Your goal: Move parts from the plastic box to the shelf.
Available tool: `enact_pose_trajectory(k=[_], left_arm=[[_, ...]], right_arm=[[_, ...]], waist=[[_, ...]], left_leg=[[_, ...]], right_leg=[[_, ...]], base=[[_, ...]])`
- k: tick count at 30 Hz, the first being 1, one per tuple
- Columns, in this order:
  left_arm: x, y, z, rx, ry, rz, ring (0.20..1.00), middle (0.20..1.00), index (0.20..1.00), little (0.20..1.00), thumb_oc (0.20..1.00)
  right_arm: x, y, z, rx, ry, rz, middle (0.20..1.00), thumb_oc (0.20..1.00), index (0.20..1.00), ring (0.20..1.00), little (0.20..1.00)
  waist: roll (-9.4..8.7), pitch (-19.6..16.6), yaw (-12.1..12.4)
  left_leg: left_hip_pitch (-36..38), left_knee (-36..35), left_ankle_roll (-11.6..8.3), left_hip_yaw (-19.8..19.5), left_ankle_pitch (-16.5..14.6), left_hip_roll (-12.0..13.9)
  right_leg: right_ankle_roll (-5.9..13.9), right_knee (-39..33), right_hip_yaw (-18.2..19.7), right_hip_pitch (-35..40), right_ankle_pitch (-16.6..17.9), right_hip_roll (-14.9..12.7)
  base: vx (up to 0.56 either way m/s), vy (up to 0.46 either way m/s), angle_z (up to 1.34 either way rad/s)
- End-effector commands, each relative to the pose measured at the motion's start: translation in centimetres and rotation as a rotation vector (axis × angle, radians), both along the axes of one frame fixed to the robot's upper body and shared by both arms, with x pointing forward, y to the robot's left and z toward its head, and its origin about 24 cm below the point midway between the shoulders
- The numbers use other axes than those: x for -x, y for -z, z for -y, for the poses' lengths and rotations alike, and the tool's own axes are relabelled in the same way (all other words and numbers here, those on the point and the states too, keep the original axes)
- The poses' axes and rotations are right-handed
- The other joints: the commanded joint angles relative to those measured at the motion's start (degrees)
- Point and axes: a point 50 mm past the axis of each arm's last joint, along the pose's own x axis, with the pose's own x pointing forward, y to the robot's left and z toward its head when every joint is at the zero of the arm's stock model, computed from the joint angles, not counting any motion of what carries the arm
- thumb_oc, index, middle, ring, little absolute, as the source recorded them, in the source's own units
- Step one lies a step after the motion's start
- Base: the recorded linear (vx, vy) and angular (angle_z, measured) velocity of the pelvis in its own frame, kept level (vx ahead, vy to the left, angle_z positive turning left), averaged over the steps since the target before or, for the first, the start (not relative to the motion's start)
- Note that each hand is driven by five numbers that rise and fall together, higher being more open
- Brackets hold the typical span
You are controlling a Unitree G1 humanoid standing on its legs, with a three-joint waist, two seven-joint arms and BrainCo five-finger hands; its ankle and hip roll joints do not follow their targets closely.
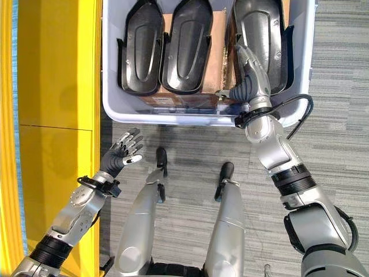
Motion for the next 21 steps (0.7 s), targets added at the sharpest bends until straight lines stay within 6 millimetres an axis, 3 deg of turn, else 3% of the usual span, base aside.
enact_pose_trajectory(k=[1,13,16,18,21], left_arm=[[0.7,-0.7,-0.3,-0.021,0.016,0.058,1.0,1.0,1.0,1.0,1.0],[0.9,-0.7,0.2,-0.01,0.049,0.056,1.0,1.0,1.0,1.0,1.0],[1.0,-0.5,0.4,-0.013,0.057,0.052,1.0,1.0,1.0,1.0,1.0],[1.0,-0.4,0.3,-0.007,0.049,0.052,1.0,1.0,1.0,1.0,1.0],[1.2,-0.2,0.5,0.0,0.061,0.055,1.0,1.0,1.0,1.0,1.0]], right_arm=[[-0.4,-2.7,-0.4,-0.093,-0.057,0.037,1.0,1.0,1.0,1.0,1.0],[-1.9,-3.3,-1.7,-0.548,-0.154,-0.052,1.0,1.0,1.0,1.0,1.0],[-1.8,-4.1,-0.7,-0.638,-0.089,0.081,1.0,1.0,1.0,1.0,1.0],[-1.7,-4.2,-0.3,-0.635,-0.115,0.073,1.0,1.0,1.0,1.0,1.0],[-1.4,-4.0,-1.4,-0.614,-0.176,0.062,1.0,1.0,1.0,1.0,1.0]], waist=[[1.11,-2.0,0.2],[2.01,-2.0,2.0],[2.35,-2.0,2.2],[2.41,-2.0,2.1],[2.55,-2.0,1.9]], left_leg=[[-2.3,9.8,2.42,0.4,-11.0,-2.8],[-1.1,9.4,2.49,0.3,-11.0,-3.2],[-0.9,9.4,2.52,0.4,-11.1,-3.2],[-0.8,9.3,2.39,0.3,-11.1,-3.2],[-0.7,9.2,2.37,0.5,-11.1,-3.2]], right_leg=[[-1.43,-5.1,-2.9,2.2,1.6,2.8],[-1.99,-4.3,-3.7,3.2,0.8,2.5],[-2.06,-3.9,-3.8,3.3,0.5,2.5],[-2.01,-3.7,-3.8,3.3,0.3,2.5],[-2.09,-3.8,-3.5,3.4,0.3,2.5]], base=[[0.0,0.0,0.0],[0.01,-0.005,0.01],[0.03,0.012,0.05],[0.01,0.005,0.02],[0.0,0.0,0.0]])
